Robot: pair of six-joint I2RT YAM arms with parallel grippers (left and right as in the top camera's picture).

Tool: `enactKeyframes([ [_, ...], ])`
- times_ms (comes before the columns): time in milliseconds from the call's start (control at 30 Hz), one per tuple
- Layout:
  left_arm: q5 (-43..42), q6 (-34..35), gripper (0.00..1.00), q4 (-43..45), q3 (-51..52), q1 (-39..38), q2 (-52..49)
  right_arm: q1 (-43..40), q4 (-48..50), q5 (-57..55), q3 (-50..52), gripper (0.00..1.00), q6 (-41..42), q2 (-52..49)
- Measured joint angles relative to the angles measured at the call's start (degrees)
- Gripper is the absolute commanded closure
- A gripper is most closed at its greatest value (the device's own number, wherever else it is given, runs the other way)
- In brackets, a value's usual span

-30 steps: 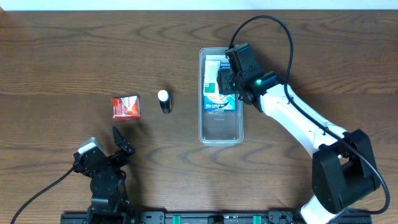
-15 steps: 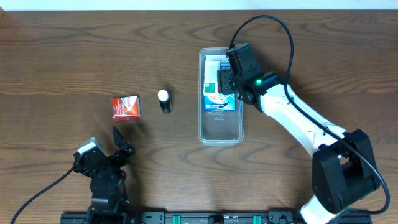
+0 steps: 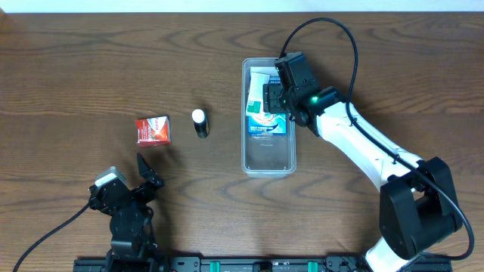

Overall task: Pack container
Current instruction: 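Carry the green box into the container and lower it, then open the right gripper and lift it away from the container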

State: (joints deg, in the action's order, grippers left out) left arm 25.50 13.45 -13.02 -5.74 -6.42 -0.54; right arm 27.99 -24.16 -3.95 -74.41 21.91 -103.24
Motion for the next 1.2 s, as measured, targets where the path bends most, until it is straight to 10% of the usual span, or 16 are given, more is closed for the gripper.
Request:
enactKeyframes([
  [200,0.00,0.00,0.02,0.00,0.00,0.00,0.00,0.00,0.02,-0.22,0.00,0.37,0.02,0.00],
  [467,0.00,0.02,0.02,0.00,0.00,0.00,0.00,0.02,0.28,-0.39,0.00,0.98,0.11,0.00],
  [1200,0.00,0.00,0.02,0.00,0.00,0.00,0.00,0.11,7.32,4.83,-0.07,0.94,-1.77,-9.07],
])
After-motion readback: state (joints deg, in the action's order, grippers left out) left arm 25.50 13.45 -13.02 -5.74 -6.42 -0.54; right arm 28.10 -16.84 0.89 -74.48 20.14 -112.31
